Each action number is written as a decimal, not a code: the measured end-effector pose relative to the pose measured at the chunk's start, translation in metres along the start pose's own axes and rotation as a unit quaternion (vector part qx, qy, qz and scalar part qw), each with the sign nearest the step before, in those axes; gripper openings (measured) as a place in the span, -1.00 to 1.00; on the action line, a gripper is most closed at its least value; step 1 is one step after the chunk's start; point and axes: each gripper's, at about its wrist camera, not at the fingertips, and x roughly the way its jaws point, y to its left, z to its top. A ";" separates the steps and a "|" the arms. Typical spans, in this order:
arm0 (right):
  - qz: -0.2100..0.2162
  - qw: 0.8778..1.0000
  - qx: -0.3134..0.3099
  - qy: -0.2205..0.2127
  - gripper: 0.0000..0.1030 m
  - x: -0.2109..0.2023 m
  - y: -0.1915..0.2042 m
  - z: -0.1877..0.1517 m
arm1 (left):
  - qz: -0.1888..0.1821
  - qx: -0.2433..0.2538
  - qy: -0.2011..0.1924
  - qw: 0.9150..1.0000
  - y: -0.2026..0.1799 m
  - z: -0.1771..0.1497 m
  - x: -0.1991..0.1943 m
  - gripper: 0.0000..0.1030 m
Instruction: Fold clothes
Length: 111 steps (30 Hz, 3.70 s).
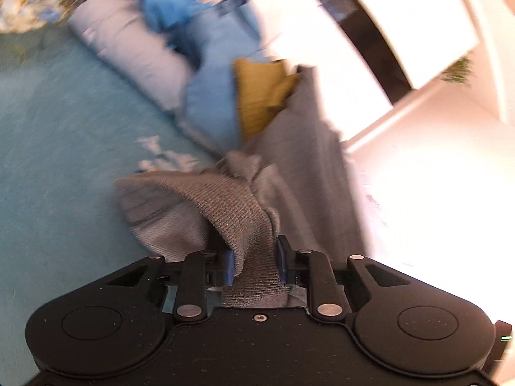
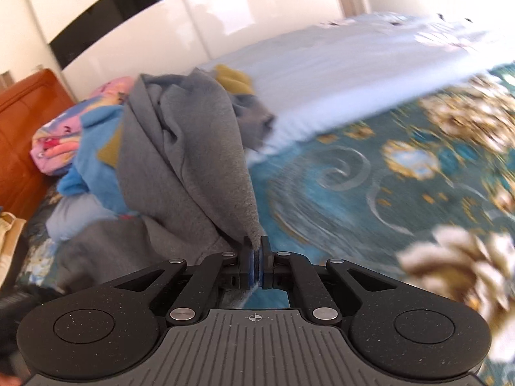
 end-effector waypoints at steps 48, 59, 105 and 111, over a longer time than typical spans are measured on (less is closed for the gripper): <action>0.050 0.978 -0.191 0.071 0.14 0.090 0.153 0.001 | -0.016 -0.015 0.008 1.000 0.133 -0.018 -0.159 0.21; 0.099 0.983 -0.117 0.101 -0.90 0.113 0.147 0.023 | 0.016 -0.014 -0.026 0.999 0.121 0.000 -0.146 -0.67; -0.044 0.992 -0.117 0.003 0.08 -0.064 -0.035 -0.029 | 0.022 0.023 0.042 0.999 0.108 -0.049 -0.158 0.27; -0.062 0.985 -0.157 0.034 0.08 0.002 -0.016 0.000 | 0.026 0.020 0.051 0.998 0.109 -0.041 -0.141 0.34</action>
